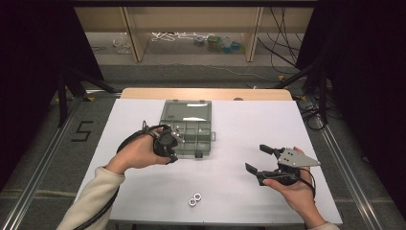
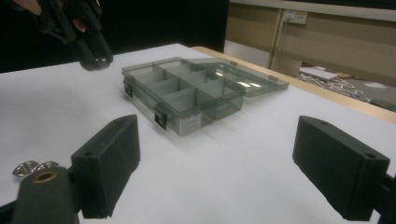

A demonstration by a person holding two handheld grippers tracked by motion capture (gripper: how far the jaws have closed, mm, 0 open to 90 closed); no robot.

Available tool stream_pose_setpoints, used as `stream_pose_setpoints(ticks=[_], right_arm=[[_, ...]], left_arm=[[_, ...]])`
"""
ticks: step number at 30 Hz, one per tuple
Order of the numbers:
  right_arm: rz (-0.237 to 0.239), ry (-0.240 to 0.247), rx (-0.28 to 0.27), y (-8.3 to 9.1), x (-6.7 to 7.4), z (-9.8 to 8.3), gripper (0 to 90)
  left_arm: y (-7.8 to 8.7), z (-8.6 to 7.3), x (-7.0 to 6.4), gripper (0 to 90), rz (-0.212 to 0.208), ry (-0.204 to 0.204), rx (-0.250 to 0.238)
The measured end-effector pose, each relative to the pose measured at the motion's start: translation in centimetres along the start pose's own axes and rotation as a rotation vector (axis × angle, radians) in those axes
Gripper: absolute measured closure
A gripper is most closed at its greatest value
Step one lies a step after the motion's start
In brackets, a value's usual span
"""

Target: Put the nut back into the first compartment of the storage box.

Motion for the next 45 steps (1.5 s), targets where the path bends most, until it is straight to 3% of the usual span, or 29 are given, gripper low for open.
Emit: stream_pose_setpoints(ticks=[11, 24, 31, 34, 35, 38, 40, 41, 42, 45], right_arm=[[-0.019, 0.024, -0.005, 0.1, -0.3, 0.1, 16.2], [-0.014, 0.01, 0.017, 0.3, -0.3, 0.0, 16.4], [-0.015, 0.023, 0.005, 0.2, -0.5, 0.0, 16.4], [-0.015, 0.025, 0.004, 0.2, -0.5, 0.0, 16.4], [-0.015, 0.022, 0.005, 0.2, -0.5, 0.0, 16.4], [-0.016, 0.016, 0.001, 0.2, -0.5, 0.1, 16.4], [-0.017, 0.015, 0.006, 0.3, -0.5, 0.0, 16.4], [-0.017, 0.015, 0.006, 0.3, -0.5, 0.0, 16.4], [-0.017, 0.017, 0.006, 0.3, -0.5, 0.0, 16.4], [-0.02, 0.018, -0.003, 0.2, -0.5, 0.1, 16.4]], left_arm=[[0.3, -0.4, 2.1, 70.1, 0.02, 0.021, 0.008], [0.1, -1.0, 5.1, 70.1, 0.05, 0.069, 0.031], [0.1, -0.9, 6.6, 70.1, 0.094, 0.095, 0.034], [0.0, -0.7, 6.9, 70.1, 0.106, 0.139, 0.015], [0.0, -0.7, 7.2, 70.1, 0.115, 0.123, 0.018], [0.0, -0.5, 7.8, 70.1, 0.144, 0.136, 0.001], [0.0, -0.5, 8.1, 70.1, 0.146, 0.131, 0.005], [-0.1, -0.4, 8.1, 70.1, 0.144, 0.149, 0.001], [-0.1, -0.5, 8.5, 70.1, 0.15, 0.132, 0.01], [-0.3, -0.5, 9.0, 70.1, 0.152, 0.152, 0.015]])
Point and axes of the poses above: each handheld gripper's, and its own axes: y roughly backward along the jaws, z roughly out of its top, x roughly to its left, the point moved 6 cm from there along -y, roughly forward along the jaws, and after that the axes turned 14 degrees about -y, right-handed, at the moved point
